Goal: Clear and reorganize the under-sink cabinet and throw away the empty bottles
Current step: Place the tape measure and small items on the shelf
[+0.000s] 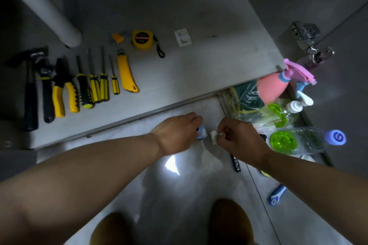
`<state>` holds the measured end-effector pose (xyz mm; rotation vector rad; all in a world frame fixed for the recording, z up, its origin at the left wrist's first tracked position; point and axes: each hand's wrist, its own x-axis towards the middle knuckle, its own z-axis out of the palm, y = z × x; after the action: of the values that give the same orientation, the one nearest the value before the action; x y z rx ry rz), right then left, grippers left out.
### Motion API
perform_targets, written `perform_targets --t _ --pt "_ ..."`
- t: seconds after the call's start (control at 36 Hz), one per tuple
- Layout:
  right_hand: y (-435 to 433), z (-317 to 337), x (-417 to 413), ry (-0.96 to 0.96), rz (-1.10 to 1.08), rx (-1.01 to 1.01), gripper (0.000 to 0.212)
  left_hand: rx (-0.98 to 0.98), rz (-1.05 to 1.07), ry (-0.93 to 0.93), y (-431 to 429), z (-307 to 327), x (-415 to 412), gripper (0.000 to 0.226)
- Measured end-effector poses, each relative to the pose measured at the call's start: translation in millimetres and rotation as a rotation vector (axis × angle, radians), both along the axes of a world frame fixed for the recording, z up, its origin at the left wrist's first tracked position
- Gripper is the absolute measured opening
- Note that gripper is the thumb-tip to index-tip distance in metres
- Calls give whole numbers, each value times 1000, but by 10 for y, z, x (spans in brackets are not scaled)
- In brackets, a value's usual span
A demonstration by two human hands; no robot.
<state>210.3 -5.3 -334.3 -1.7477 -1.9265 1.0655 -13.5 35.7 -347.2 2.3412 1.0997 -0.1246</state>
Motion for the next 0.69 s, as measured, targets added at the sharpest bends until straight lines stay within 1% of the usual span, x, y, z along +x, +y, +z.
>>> perform_targets --t 0.06,0.11,0.17,0.22,0.31,0.39,0.47,0.56,0.69 --pt "51 58 -26 -3 15 26 18 52 18 -66 -63 174 -109 17" --pt "142 142 -69 -13 34 61 16 158 50 -137 -85 337 -209 19" --pt "290 259 -139 -42 38 135 18 236 102 -186 -50 462 -310 22" --pt "478 394 -250 -68 43 218 15 265 198 -242 29 537 -413 22" --pt "798 560 -461 -51 58 305 14 329 396 -307 204 569 -561 16" --pt "1119 678 -726 -60 77 305 12 375 541 -297 391 545 -705 14" --pt "1432 731 -1032 -89 111 303 9 385 621 -246 482 508 -800 8" --pt "1721 721 -1352 -143 141 301 10 408 632 -235 467 464 -830 9" --pt "2070 640 -1794 -295 246 325 28 440 626 -208 485 447 -835 15"
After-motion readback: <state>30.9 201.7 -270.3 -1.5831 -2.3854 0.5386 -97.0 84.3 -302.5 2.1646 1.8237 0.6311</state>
